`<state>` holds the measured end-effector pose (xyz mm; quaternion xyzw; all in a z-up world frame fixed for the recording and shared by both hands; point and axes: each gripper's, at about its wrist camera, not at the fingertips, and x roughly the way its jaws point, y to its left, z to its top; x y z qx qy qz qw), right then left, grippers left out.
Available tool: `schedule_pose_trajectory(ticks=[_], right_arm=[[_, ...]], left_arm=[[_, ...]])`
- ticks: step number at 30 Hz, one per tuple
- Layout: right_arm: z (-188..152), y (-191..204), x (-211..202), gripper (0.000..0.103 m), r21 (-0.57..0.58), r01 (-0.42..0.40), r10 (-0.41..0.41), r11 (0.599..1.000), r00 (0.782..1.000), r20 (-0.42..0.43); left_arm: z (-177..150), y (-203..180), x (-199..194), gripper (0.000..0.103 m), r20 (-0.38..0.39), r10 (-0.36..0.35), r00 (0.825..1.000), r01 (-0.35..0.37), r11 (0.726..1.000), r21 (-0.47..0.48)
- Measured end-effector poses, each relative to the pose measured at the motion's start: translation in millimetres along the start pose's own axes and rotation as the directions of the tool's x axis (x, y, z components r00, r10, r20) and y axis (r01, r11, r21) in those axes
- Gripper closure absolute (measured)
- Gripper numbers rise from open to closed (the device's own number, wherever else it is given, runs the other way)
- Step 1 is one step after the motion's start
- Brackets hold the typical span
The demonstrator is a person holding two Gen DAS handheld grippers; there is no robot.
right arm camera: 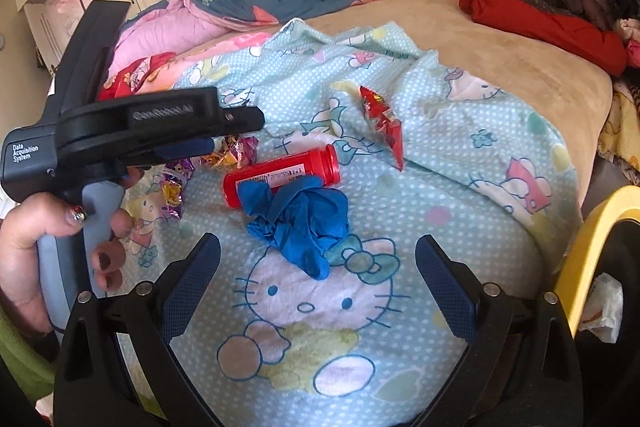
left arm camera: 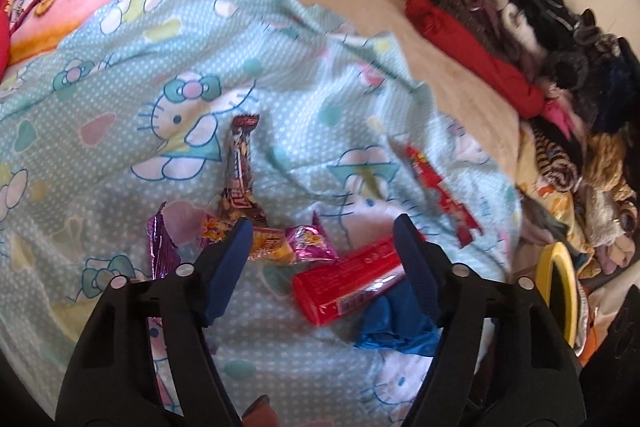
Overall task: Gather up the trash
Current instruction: 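Grasp the orange candy wrapper with the left gripper while the right grasps the blue glove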
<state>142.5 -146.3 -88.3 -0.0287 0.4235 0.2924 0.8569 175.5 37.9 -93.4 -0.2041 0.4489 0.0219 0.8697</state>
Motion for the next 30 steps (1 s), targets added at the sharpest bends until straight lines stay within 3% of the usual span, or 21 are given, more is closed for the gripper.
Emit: schedule_pose_trajectory(ticks=[5, 10, 13, 19, 28, 30], right_arm=[[2, 5, 22, 0.014, -0.036, 0.000, -0.002, 0.999, 0.999, -0.047], [3, 8, 38, 0.029, -0.061, -0.001, -0.004, 0.998, 0.997, -0.073], [4, 9, 42, 0.051, -0.065, -0.016, 0.010, 0.998, 0.996, -0.085], [-1, 7, 34, 0.072, -0.053, -0.036, 0.031, 0.998, 0.995, -0.092], [-12, 5, 16, 0.077, -0.018, -0.051, 0.049, 0.999, 0.996, -0.079], [-13, 5, 12, 0.077, -0.011, -0.052, 0.051, 0.999, 0.996, -0.076]], left_arm=[[-3, 7, 10, 0.044, -0.029, 0.020, 0.999, -0.021, 1.000, -0.018], [-5, 12, 12, 0.050, -0.034, 0.033, 0.999, -0.034, 0.999, -0.027], [-6, 14, 12, 0.053, -0.036, 0.037, 0.999, -0.038, 0.999, -0.028], [-9, 13, 13, 0.059, -0.036, 0.040, 0.999, -0.041, 0.999, -0.030], [-17, 13, 2, 0.082, -0.016, 0.044, 0.999, -0.044, 0.999, -0.030], [-18, 15, -1, 0.096, -0.010, 0.043, 0.999, -0.043, 0.998, -0.039]])
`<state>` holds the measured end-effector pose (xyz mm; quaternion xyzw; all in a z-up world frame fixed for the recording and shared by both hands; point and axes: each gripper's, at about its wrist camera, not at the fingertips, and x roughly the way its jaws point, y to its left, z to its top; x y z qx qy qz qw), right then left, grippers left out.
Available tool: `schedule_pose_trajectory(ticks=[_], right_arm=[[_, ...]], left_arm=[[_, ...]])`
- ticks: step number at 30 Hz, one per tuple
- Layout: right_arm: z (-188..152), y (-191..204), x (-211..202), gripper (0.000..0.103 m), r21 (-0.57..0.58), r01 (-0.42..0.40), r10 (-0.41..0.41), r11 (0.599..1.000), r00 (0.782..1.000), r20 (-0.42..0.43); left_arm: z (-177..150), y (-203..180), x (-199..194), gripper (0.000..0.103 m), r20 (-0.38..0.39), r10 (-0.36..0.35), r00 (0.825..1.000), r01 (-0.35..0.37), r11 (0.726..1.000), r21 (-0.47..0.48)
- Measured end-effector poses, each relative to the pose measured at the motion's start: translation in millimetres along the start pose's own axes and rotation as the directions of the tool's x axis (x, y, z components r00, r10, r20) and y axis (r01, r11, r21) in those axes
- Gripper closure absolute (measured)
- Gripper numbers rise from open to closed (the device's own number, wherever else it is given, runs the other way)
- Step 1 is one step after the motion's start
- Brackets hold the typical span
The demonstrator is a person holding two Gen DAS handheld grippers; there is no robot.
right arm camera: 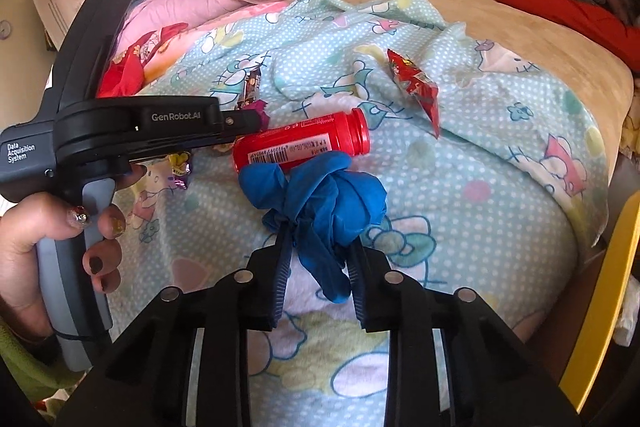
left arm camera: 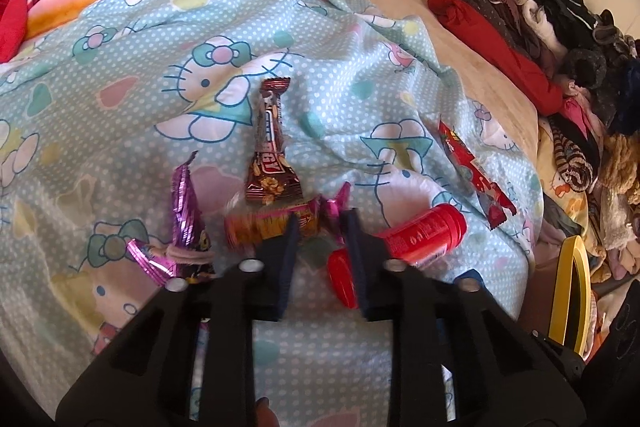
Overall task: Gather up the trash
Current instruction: 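Grasp the orange candy wrapper with the left gripper while the right grasps the blue glove, then carry the candy wrapper and blue glove over the bin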
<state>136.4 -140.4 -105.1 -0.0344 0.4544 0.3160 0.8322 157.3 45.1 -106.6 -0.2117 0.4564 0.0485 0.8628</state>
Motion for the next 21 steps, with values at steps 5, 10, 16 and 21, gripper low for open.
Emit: schedule_pose_trajectory(ticks=[5, 10, 16, 21], right_arm=[[-2, 0, -7, 0.077, 0.013, -0.006, 0.006, 1.000, 1.000, 0.008], [-2, 1, -16, 0.077, 0.020, -0.010, 0.009, 1.000, 1.000, 0.026], [1, -2, -30, 0.077, 0.032, -0.011, 0.010, 0.999, 0.998, 0.059], [1, -5, -42, 0.077, 0.044, -0.009, 0.006, 0.999, 0.996, 0.086]], left_arm=[[-2, 1, -6, 0.098, 0.003, -0.008, 1.000, 0.008, 1.000, -0.004], [-3, -1, -18, 0.098, 0.039, -0.037, 0.999, 0.038, 0.999, -0.007], [1, -11, -37, 0.098, 0.088, -0.074, 0.993, 0.073, 0.997, 0.015], [5, -24, -50, 0.098, 0.115, -0.098, 0.989, 0.094, 0.995, 0.042]])
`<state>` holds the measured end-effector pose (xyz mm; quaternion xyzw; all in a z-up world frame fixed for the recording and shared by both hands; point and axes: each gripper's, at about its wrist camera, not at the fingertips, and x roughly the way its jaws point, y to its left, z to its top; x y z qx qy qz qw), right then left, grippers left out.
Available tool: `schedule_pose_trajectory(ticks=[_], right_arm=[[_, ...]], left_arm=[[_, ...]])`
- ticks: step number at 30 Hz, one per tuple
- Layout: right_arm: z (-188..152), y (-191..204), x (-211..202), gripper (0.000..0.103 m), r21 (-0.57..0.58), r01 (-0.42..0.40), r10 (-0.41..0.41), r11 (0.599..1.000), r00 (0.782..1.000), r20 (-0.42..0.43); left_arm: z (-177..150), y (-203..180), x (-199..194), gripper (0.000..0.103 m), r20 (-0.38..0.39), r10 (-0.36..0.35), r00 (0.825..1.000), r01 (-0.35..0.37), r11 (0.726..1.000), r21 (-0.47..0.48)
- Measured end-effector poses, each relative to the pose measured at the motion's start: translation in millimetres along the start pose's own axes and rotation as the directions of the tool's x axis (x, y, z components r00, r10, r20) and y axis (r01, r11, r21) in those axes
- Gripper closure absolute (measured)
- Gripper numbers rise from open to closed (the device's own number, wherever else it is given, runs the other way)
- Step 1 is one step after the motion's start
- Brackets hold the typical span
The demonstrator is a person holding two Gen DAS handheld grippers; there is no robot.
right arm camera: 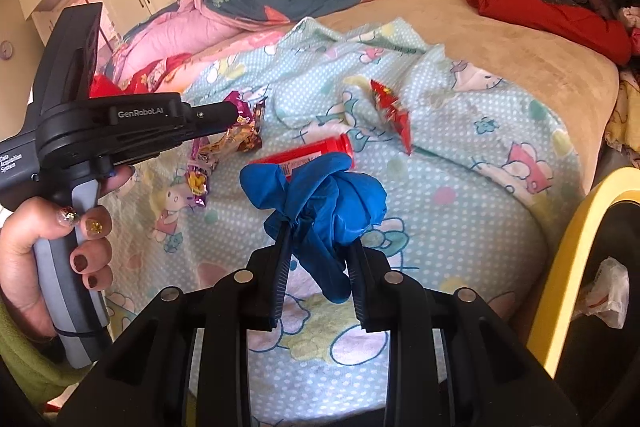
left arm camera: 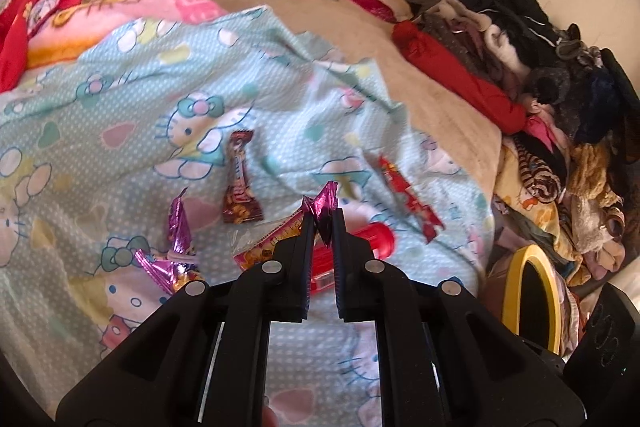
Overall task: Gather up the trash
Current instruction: 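Carry the candy wrapper and blue glove over the bin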
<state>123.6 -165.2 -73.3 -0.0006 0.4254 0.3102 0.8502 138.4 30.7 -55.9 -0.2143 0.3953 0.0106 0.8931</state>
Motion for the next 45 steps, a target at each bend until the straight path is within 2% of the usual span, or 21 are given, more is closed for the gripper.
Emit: schedule_pose_trajectory(ticks=[17, 45], right_arm=[[0, -26, -47, 0.077, 0.039, 0.030, -0.033, 0.999, 0.996, 0.088], [-21, -82, -110, 0.077, 0.150, 0.092, -0.119, 0.984, 0.975, 0.185]], left_arm=[[2, -53, -20, 0.098, 0.030, -0.062, 0.998, 0.059, 0.993, 0.099], [-15, -142, -32, 0.098, 0.007, -0.168, 0.986, 0.161, 0.952, 0.259]])
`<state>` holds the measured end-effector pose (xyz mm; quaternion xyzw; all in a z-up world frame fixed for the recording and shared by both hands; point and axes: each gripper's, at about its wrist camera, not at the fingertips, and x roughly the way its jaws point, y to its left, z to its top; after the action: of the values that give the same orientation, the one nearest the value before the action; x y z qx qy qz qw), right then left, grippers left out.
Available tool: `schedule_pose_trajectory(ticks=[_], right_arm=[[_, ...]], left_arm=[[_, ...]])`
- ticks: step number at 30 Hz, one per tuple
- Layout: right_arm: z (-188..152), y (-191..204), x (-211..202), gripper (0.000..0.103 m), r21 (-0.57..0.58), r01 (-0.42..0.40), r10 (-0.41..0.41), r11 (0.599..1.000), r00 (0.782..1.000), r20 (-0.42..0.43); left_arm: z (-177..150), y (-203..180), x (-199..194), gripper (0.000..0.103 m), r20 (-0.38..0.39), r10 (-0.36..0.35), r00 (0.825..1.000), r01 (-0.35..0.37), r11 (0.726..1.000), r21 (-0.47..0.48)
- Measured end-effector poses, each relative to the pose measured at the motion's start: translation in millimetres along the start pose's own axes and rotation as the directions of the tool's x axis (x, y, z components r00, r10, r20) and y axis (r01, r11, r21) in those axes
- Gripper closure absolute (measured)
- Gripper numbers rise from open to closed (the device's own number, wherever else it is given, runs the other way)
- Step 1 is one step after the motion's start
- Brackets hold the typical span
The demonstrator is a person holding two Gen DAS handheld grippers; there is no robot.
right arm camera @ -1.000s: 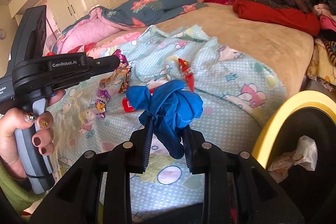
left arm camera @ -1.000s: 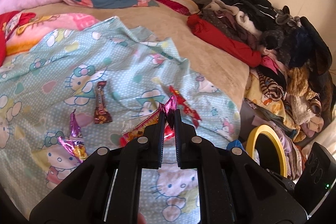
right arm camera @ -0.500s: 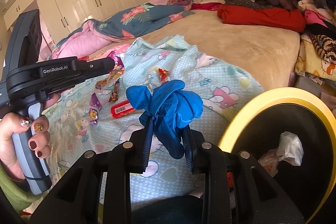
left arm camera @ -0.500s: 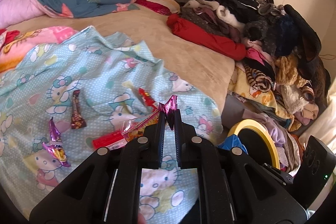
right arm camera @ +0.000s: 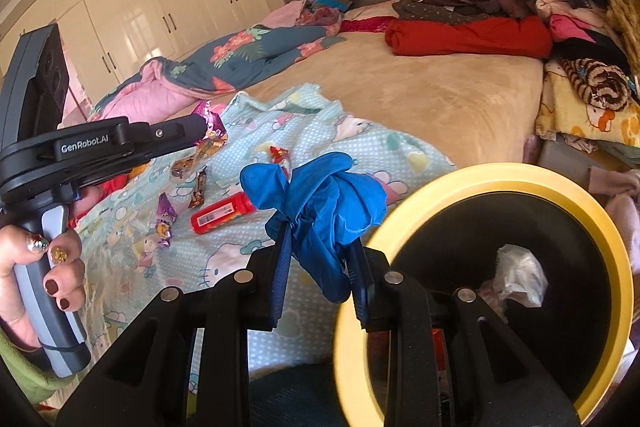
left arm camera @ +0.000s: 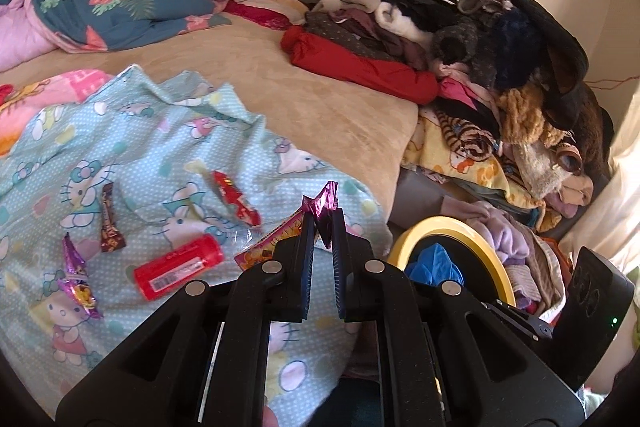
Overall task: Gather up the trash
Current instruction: 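Carry the candy wrapper and blue glove over the bin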
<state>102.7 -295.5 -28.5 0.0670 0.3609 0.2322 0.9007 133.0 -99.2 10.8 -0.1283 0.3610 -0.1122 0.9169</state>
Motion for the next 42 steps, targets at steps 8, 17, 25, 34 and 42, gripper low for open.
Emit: schedule_pose_trajectory(ticks=[8, 17, 25, 34, 42], right_arm=[[-2, -19, -17, 0.077, 0.041, 0.024, -0.025, 0.999, 0.999, 0.030], [-4, -41, -31, 0.077, 0.084, 0.053, -0.058, 0.995, 0.997, 0.056], [-4, -63, -45, 0.077, 0.138, 0.085, -0.097, 0.987, 0.992, 0.079], [-5, -85, -55, 0.077, 0.186, 0.118, -0.137, 0.975, 0.986, 0.091], [-6, -99, -61, 0.077, 0.219, 0.142, -0.166, 0.965, 0.982, 0.093]], left_arm=[[-3, -24, 1, 0.098, -0.005, -0.029, 1.000, 0.029, 0.999, 0.041], [-7, -47, 2, 0.098, -0.017, -0.057, 0.998, 0.058, 0.995, 0.075], [-12, -65, 4, 0.098, -0.036, -0.085, 0.996, 0.088, 0.990, 0.107], [-19, -82, 6, 0.098, -0.058, -0.122, 0.991, 0.129, 0.980, 0.148], [-25, -97, 9, 0.098, -0.084, -0.159, 0.984, 0.172, 0.967, 0.187]])
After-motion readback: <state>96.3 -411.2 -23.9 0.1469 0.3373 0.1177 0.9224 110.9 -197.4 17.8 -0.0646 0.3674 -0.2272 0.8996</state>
